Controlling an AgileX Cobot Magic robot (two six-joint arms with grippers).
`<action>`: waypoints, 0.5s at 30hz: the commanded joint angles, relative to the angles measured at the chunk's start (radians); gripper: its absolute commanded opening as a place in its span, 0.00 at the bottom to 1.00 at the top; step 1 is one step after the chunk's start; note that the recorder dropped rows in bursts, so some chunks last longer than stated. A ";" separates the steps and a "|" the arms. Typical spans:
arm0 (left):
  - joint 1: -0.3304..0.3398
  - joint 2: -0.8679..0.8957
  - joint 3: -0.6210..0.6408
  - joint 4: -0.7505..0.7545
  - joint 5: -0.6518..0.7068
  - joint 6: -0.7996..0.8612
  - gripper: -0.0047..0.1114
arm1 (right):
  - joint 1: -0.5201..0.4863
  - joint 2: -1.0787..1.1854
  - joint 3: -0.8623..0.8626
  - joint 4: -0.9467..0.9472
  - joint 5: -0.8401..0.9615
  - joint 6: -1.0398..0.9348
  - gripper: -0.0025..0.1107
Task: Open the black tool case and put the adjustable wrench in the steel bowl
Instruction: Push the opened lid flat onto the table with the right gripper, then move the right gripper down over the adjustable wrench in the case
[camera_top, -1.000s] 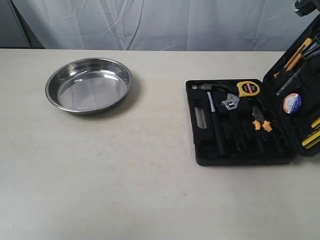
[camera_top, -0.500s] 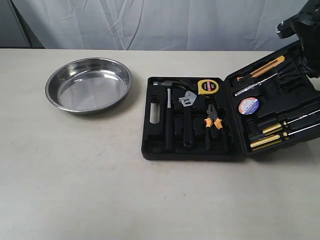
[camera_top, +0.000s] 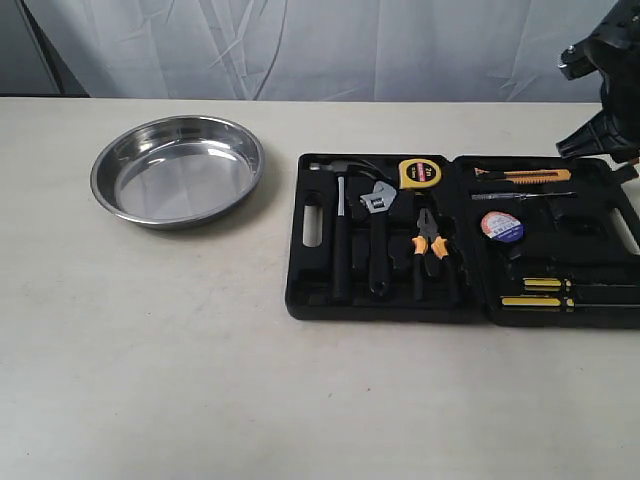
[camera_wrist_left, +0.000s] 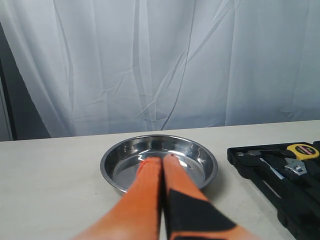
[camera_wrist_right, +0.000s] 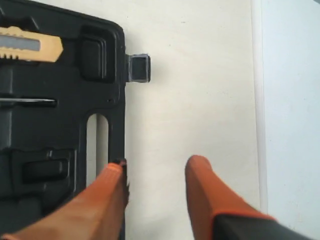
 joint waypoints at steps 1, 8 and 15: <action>-0.007 -0.005 0.004 0.006 0.000 -0.001 0.04 | -0.005 -0.010 -0.001 0.047 0.014 0.000 0.41; -0.007 -0.005 0.004 0.006 0.000 -0.001 0.04 | 0.053 -0.071 -0.001 0.396 -0.104 -0.119 0.41; -0.007 -0.005 0.004 0.006 0.000 -0.001 0.04 | 0.268 -0.013 -0.008 0.646 -0.231 -0.226 0.41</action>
